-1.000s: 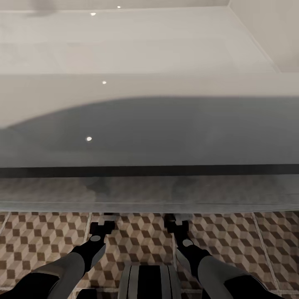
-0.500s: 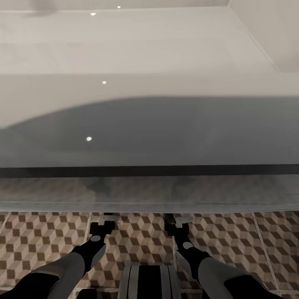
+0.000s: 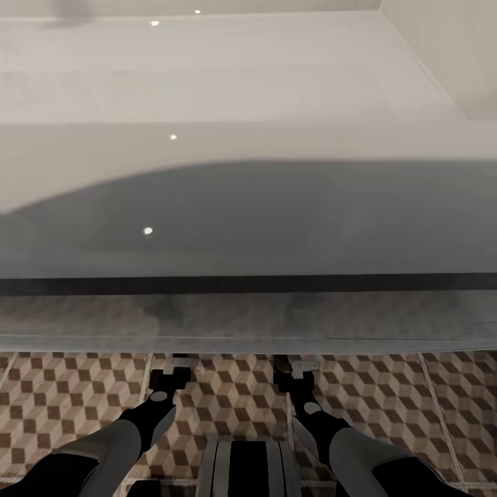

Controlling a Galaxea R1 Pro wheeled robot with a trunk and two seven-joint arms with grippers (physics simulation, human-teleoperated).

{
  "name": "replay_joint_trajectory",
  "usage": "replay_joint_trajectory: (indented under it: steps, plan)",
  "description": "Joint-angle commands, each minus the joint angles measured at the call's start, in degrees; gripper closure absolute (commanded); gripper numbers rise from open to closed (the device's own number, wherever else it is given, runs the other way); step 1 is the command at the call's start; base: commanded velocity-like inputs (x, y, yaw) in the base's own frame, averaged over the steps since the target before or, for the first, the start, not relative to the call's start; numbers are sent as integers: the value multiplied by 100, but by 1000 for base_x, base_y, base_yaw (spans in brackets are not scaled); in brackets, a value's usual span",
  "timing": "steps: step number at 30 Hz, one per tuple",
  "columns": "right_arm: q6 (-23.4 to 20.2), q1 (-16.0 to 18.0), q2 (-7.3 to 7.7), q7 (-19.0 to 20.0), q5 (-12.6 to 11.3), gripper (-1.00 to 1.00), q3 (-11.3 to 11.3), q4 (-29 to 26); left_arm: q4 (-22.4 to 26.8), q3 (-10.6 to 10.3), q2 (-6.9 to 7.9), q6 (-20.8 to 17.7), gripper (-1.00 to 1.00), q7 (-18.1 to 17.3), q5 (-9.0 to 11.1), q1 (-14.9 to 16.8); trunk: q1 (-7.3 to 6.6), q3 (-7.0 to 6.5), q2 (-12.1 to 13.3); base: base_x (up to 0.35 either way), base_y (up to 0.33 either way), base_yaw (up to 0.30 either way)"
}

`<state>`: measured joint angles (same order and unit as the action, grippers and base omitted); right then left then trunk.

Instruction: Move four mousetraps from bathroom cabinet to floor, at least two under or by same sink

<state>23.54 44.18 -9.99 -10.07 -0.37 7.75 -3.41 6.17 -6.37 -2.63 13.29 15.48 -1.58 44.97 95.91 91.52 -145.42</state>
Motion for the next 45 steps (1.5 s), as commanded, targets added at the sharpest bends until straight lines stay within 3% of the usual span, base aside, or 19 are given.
replay_joint_trajectory:
  steps: [1,45]
  plan:
    - [9,3,-1,-66,-15,100,51,6,-11,-50,0,7,100,52,-7,3,-1,3,-1,0,0,0]
    - [-7,3,-1,-57,-28,100,33,43,-99,-48,5,7,100,52,-16,3,-1,3,-1,0,0,0]
